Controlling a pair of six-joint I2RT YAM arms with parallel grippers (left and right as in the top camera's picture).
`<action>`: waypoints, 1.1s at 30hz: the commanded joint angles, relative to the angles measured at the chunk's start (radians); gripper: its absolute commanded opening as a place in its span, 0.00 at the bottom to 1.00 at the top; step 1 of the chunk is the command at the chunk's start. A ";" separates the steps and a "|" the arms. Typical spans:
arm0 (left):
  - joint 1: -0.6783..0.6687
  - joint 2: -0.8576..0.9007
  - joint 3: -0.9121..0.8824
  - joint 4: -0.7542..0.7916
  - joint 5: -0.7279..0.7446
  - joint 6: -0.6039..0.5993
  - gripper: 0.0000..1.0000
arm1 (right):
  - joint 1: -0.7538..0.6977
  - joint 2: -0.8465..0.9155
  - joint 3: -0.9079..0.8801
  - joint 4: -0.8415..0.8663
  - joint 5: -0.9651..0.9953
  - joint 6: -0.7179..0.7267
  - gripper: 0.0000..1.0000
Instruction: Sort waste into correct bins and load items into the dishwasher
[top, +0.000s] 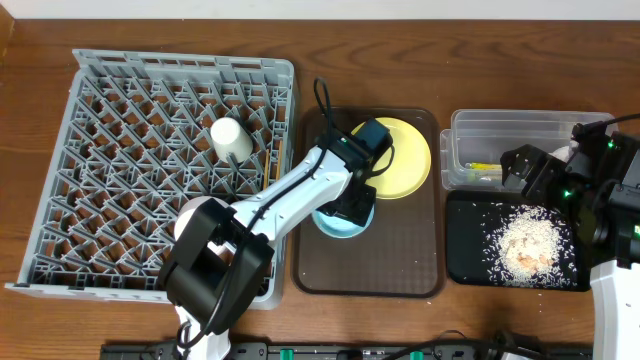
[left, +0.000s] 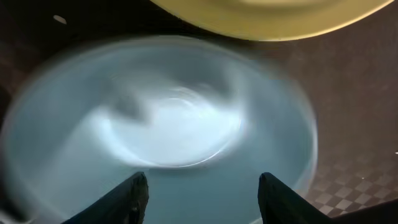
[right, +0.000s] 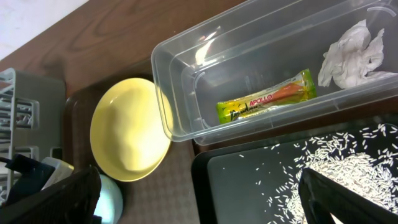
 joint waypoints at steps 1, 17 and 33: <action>0.000 -0.010 0.003 -0.001 -0.013 -0.005 0.58 | -0.005 -0.005 0.010 -0.001 -0.008 -0.005 0.99; -0.003 -0.015 0.000 -0.002 -0.008 -0.020 0.76 | -0.005 -0.005 0.010 -0.001 -0.008 -0.005 0.99; 0.005 -0.027 -0.041 0.031 -0.017 -0.005 0.95 | -0.005 -0.005 0.010 -0.001 -0.008 -0.005 0.99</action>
